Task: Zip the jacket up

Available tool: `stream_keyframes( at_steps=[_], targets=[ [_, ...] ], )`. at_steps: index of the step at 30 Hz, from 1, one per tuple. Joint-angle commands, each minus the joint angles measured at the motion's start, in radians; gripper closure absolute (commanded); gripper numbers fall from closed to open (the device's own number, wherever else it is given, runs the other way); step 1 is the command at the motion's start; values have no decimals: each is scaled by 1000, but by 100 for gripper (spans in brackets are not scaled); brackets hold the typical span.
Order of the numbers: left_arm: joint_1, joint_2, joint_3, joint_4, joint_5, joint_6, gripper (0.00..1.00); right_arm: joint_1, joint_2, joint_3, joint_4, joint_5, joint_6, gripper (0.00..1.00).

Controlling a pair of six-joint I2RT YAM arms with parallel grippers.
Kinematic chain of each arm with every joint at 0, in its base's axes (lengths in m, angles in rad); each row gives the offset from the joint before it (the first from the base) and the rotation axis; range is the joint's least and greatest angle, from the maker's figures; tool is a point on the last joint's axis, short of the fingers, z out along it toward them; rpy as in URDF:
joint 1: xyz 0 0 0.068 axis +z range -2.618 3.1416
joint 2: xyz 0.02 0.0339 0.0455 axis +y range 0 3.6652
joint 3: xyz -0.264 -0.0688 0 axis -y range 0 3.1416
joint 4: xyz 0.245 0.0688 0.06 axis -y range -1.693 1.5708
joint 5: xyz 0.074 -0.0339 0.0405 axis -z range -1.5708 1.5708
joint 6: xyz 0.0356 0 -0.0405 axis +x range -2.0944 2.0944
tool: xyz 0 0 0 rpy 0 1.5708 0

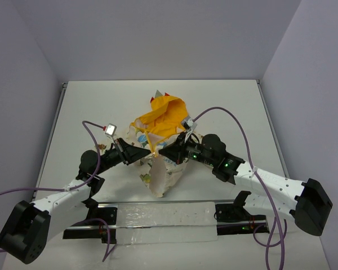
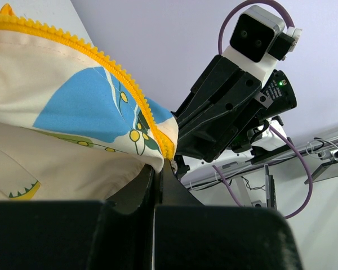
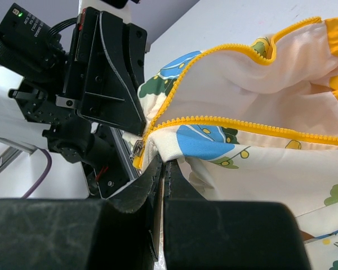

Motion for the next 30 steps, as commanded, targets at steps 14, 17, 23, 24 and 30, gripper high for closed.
stream_keyframes(
  at_steps=[14,17,23,24,30],
  targets=[
    [-23,28,2,67,53,-2,100,-33,38,107,162,83,12,100],
    [-21,13,10,41,45,12,100,-58,51,123,159,42,13,100],
    [-23,14,25,38,48,17,100,-73,57,102,167,-1,30,100],
    [-21,14,25,38,47,17,100,-73,54,93,177,-2,36,100],
    [-21,28,21,20,37,24,100,-73,26,59,185,-22,58,100]
  ],
)
